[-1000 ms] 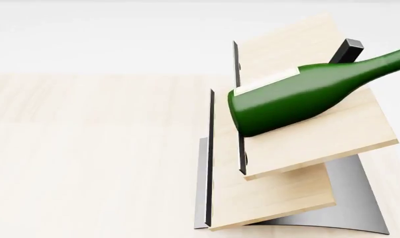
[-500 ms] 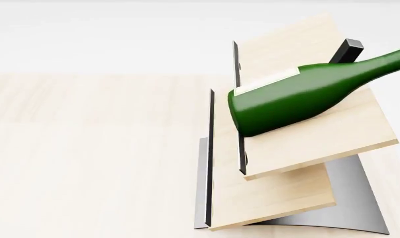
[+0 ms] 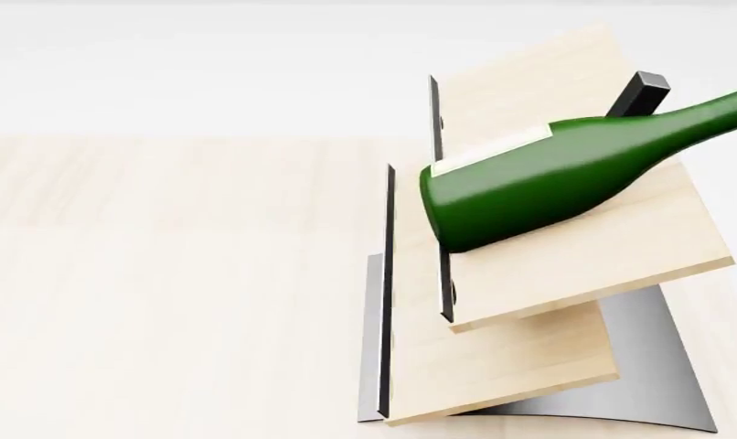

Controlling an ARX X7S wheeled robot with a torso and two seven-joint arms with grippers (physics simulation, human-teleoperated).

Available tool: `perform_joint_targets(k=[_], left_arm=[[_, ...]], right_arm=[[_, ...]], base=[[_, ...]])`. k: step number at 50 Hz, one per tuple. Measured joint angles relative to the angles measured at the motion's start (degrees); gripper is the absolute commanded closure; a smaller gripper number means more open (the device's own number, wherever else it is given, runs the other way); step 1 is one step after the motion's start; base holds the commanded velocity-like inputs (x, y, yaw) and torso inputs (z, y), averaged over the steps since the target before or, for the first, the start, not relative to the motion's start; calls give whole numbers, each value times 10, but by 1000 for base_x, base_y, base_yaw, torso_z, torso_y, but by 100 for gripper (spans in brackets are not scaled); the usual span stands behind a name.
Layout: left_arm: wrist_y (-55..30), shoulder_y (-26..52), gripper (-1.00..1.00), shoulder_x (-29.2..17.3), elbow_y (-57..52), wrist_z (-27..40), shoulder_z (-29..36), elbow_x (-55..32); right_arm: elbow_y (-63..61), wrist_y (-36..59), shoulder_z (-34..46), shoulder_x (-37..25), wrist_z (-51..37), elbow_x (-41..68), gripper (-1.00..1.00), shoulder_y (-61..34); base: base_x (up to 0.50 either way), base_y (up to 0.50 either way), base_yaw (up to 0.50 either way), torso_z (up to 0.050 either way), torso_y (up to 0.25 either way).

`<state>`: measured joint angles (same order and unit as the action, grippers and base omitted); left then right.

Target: Put the wine bottle on the wine rack.

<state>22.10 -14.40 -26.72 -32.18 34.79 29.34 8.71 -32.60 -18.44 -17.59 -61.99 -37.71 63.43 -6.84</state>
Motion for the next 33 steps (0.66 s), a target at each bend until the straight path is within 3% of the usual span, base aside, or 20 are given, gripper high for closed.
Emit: perform_joint_targets(k=[15,33], left_arm=[[0,1,-100,-1,0,2,1,0],[0,2,-100,-2,0,3,2,0]], right_arm=[[-100,5,-170,21,9,29,-100,115],[-217,11,-400,95,53,108,-100,231]], base=[[0,0,0,0,0],[0,0,0,0,0]])
